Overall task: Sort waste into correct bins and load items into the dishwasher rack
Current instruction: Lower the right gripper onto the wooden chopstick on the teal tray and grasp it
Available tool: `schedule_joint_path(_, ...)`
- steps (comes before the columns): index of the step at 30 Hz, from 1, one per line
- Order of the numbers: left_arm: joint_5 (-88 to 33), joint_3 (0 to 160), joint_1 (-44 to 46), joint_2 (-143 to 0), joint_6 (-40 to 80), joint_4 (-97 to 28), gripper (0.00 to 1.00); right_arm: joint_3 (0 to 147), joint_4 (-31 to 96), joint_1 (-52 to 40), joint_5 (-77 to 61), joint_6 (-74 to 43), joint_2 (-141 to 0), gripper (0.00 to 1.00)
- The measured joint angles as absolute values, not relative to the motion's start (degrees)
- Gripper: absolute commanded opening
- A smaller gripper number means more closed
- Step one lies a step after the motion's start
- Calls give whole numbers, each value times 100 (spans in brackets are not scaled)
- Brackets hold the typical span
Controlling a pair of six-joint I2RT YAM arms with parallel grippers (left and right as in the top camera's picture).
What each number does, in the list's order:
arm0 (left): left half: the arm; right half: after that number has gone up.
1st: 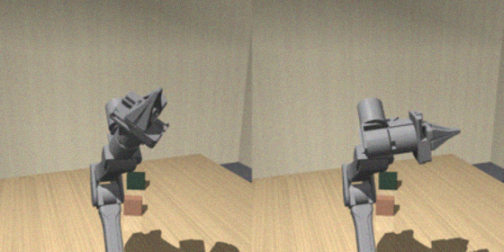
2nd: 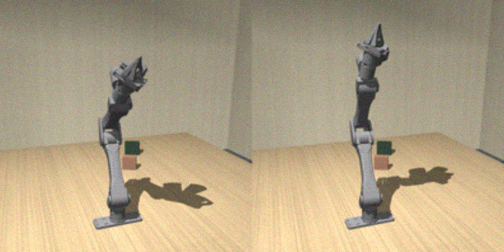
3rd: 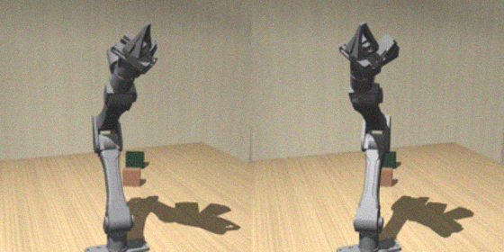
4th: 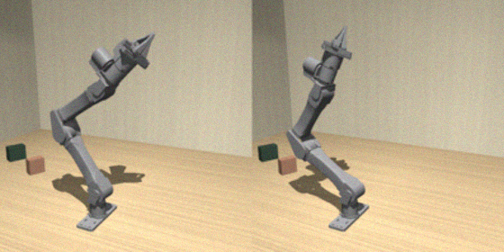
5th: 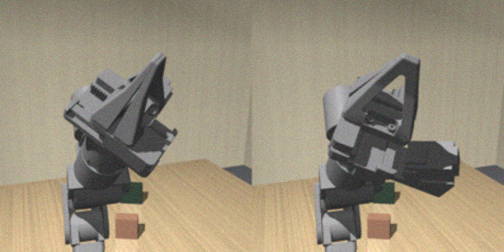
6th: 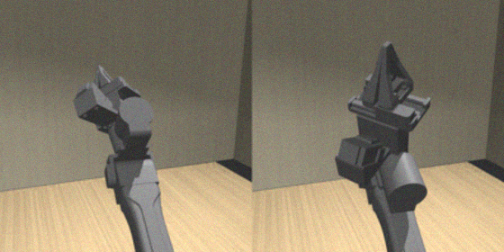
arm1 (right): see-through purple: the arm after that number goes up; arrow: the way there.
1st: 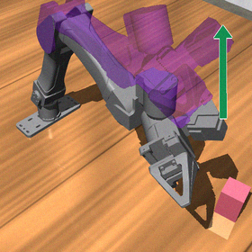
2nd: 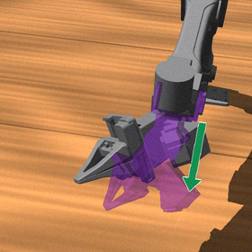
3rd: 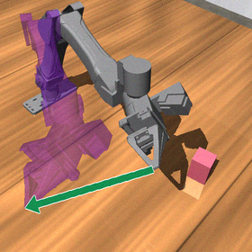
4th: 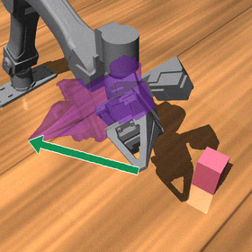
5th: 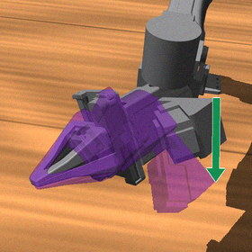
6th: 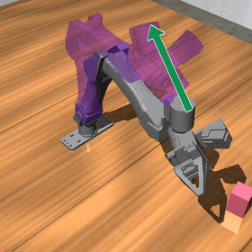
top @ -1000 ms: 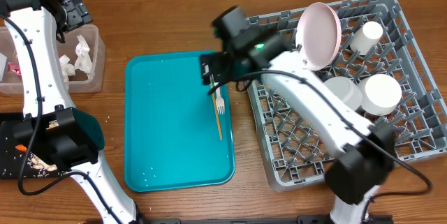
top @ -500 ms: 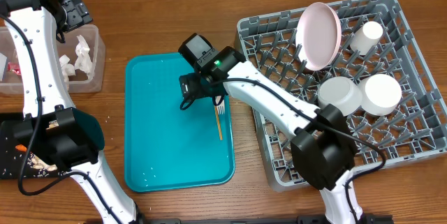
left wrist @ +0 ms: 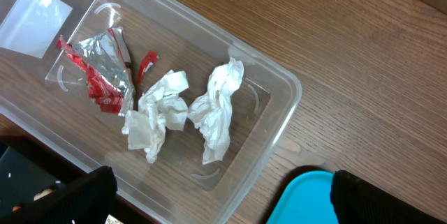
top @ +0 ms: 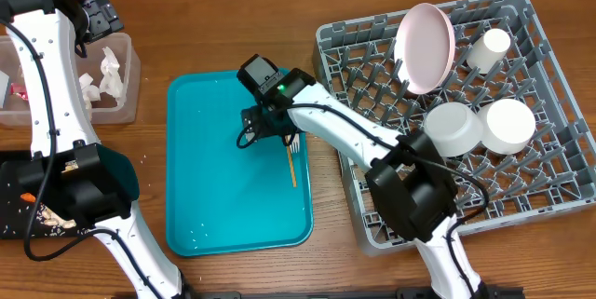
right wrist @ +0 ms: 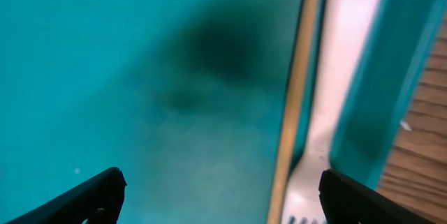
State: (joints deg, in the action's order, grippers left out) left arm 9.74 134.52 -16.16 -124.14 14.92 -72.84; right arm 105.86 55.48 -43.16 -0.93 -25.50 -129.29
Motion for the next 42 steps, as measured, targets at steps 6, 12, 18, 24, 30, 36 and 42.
schedule_joint_path(6,974,13452,-1616,-12414,1494,-7282,100,10586,5533,-4318,-224,-2552,-13076,92)
schedule_joint_path(12,974,13452,-1616,-12414,1494,-7284,100,10586,5527,-4340,-276,-2591,-13133,92)
schedule_joint_path(18,974,13452,-1616,-12414,1494,-7282,100,10586,5529,-4401,-281,-2600,-13155,92)
schedule_joint_path(24,974,13452,-1616,-12414,1494,-7282,100,10586,5485,-4543,-281,-2630,-13170,89)
schedule_joint_path(30,974,13452,-1616,-12414,1494,-7282,100,10586,5476,-4705,-283,-2635,-13176,80)
schedule_joint_path(36,976,13452,-1616,-12414,1494,-7282,100,10586,5544,-4729,-189,-2464,-13179,71)
schedule_joint_path(42,976,13452,-1616,-12414,1494,-7282,100,10586,5714,-4729,-106,-2034,-13181,56)
